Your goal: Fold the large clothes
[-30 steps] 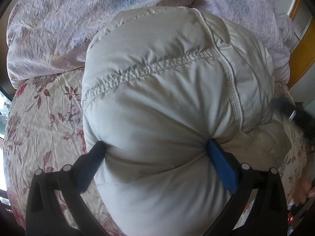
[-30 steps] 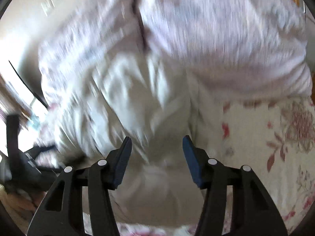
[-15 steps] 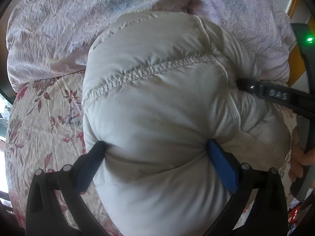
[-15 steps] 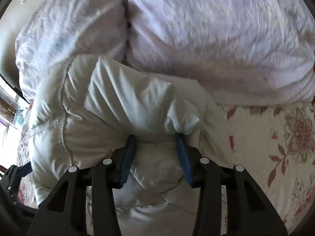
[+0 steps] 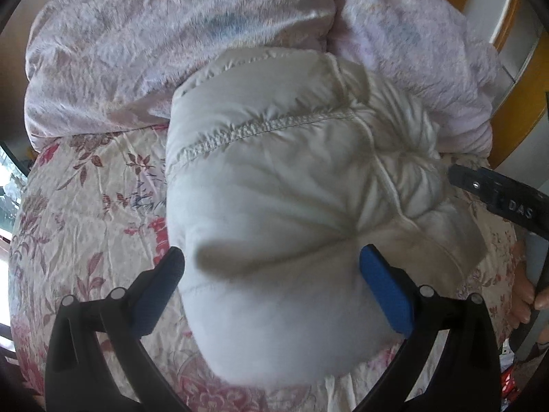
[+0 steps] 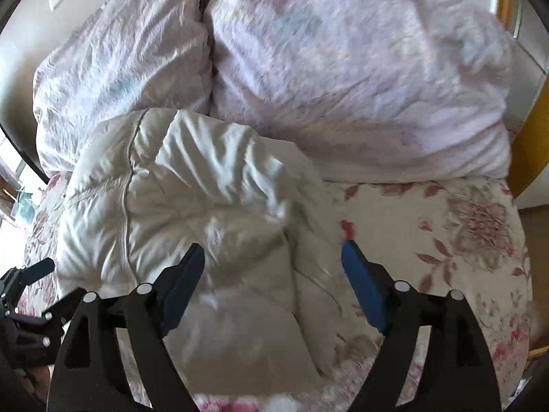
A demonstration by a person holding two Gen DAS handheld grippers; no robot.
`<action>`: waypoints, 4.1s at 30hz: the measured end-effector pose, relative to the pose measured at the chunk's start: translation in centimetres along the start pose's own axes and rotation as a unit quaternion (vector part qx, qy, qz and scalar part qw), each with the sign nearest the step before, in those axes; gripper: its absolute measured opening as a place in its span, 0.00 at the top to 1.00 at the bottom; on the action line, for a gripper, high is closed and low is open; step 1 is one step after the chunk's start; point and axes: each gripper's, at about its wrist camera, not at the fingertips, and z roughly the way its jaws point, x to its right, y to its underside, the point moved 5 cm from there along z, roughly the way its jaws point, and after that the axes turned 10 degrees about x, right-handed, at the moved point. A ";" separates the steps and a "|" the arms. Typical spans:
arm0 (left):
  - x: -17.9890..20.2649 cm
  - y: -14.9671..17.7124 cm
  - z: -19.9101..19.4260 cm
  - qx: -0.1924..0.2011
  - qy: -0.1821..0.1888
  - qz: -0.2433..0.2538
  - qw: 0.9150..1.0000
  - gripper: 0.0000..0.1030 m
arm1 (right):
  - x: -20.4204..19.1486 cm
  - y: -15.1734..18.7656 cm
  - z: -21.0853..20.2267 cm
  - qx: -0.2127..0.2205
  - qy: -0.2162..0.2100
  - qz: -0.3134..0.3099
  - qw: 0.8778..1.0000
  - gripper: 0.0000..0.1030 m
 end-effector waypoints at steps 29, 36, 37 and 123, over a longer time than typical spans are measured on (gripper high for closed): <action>2.5 10.7 -12.7 0.015 -0.028 0.004 1.000 0.02 | -1.3 14.7 -12.8 -0.085 -0.059 -0.012 0.995 0.01; 2.8 12.0 -12.8 0.014 -0.011 -0.010 1.000 0.02 | -1.6 15.4 -13.3 -0.101 -0.072 -0.014 0.992 0.01; 2.9 12.1 -12.9 0.015 -0.007 -0.015 1.000 0.02 | -1.6 15.6 -13.4 -0.105 -0.074 -0.012 0.992 0.01; 3.5 12.8 -11.7 -0.016 0.026 -0.030 0.999 0.02 | -1.0 15.2 -12.7 -0.102 -0.082 0.026 0.991 0.01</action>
